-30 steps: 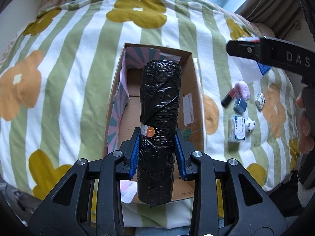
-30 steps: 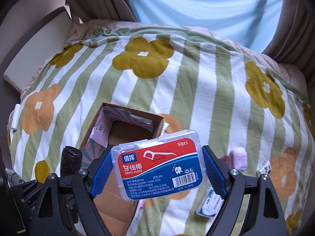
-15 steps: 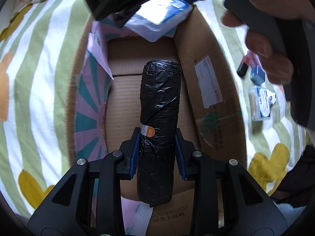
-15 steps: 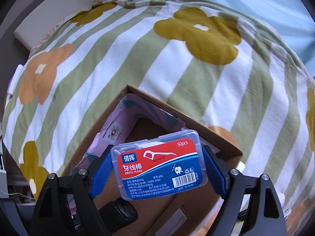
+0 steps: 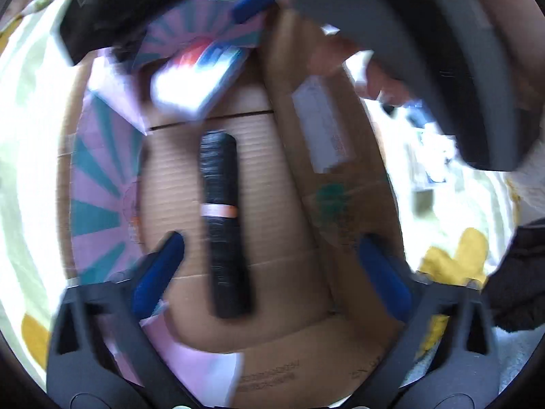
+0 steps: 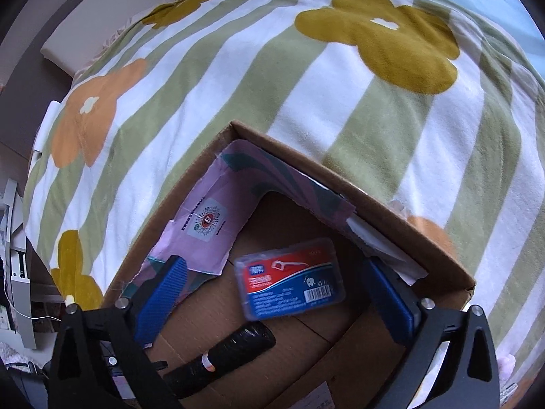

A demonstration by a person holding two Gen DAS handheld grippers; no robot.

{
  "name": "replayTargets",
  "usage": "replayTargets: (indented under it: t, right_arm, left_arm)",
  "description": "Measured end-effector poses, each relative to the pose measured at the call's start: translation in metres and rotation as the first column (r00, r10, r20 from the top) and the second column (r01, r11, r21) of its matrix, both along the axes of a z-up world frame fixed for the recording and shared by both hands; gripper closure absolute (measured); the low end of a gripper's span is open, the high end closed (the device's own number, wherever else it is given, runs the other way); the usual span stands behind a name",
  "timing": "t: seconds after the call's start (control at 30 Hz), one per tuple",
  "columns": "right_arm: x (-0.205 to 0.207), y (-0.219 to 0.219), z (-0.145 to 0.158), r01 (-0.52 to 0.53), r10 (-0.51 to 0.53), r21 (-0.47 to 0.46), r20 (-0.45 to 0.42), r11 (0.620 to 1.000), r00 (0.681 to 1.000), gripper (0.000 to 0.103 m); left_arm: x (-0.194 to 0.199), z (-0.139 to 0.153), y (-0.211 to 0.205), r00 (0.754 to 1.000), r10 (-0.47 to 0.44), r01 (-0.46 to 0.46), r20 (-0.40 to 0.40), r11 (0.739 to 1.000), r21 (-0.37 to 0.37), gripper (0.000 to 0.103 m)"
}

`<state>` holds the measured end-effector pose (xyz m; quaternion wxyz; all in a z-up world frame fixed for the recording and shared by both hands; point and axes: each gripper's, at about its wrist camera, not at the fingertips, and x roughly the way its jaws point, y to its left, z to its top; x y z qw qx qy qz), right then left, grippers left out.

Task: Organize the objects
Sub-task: 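Lower the black roll into the box with the left tool while the right tool drops the floss box in, then withdraw both open tools from the cardboard box back toward the items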

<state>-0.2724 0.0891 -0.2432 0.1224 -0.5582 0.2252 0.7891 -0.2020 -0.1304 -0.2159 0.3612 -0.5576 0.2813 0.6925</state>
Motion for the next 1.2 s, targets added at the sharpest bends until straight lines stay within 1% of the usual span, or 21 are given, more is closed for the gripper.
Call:
replayTargets:
  t: [0.07, 0.13, 0.23, 0.4, 0.57, 0.7, 0.83, 0.93, 1.0, 1.07, 1.2]
  right_arm:
    - [0.001, -0.002, 0.000, 0.001, -0.001, 0.008, 0.005, 1.000, 1.000, 0.001]
    - [0.002, -0.005, -0.001, -0.009, 0.009, 0.027, 0.022, 1.000, 1.000, 0.001]
    - [0.004, -0.008, 0.001, -0.019, 0.017, 0.057, 0.033, 0.998, 0.999, 0.001]
    - [0.008, -0.011, 0.005, -0.020, 0.016, 0.067, 0.058, 0.998, 0.998, 0.001]
    - [0.015, -0.016, 0.018, -0.004, 0.001, 0.072, 0.052, 0.997, 0.999, 0.001]
    - [0.021, -0.023, 0.038, 0.003, -0.006, 0.087, 0.033, 0.996, 0.999, 0.001]
    - [0.030, -0.032, 0.065, 0.007, -0.007, 0.114, 0.003, 0.993, 1.000, 0.001]
    - [0.038, -0.040, 0.088, 0.011, -0.008, 0.134, -0.023, 0.991, 1.000, 0.001]
    - [0.046, -0.047, 0.104, 0.014, -0.008, 0.147, -0.039, 0.989, 0.999, 0.001]
    - [0.055, -0.053, 0.119, 0.018, -0.009, 0.159, -0.054, 0.987, 0.998, 0.001]
    - [0.080, -0.068, 0.148, 0.037, -0.020, 0.205, -0.084, 0.978, 0.996, 0.001]
  left_arm:
    - [0.009, -0.001, 0.006, 0.998, -0.039, 0.038, -0.053, 0.999, -0.032, 0.000]
    - [0.013, -0.002, 0.009, 0.996, -0.053, 0.050, -0.077, 0.998, -0.045, 0.000]
    - [0.011, -0.002, 0.008, 0.997, -0.044, 0.041, -0.065, 0.998, -0.036, 0.000]
    - [0.012, 0.000, 0.008, 0.995, -0.045, 0.043, -0.086, 0.999, -0.031, 0.000]
    - [0.020, 0.006, 0.009, 0.992, -0.065, 0.063, -0.105, 0.998, -0.024, 0.000]
    - [0.026, 0.019, 0.009, 0.989, -0.075, 0.074, -0.131, 0.997, -0.010, 0.000]
    - [0.032, 0.039, -0.002, 0.981, -0.075, 0.075, -0.179, 0.997, -0.006, 0.000]
    - [0.041, 0.053, -0.002, 0.976, -0.059, 0.060, -0.211, 0.998, 0.000, 0.000]
    - [0.049, 0.061, -0.009, 0.972, -0.047, 0.051, -0.232, 0.999, 0.010, 0.000]
    - [0.058, 0.081, -0.024, 0.966, -0.032, 0.040, -0.257, 0.999, 0.024, 0.000]
    - [0.068, 0.107, -0.032, 0.956, -0.014, 0.027, -0.294, 0.999, 0.040, 0.000]
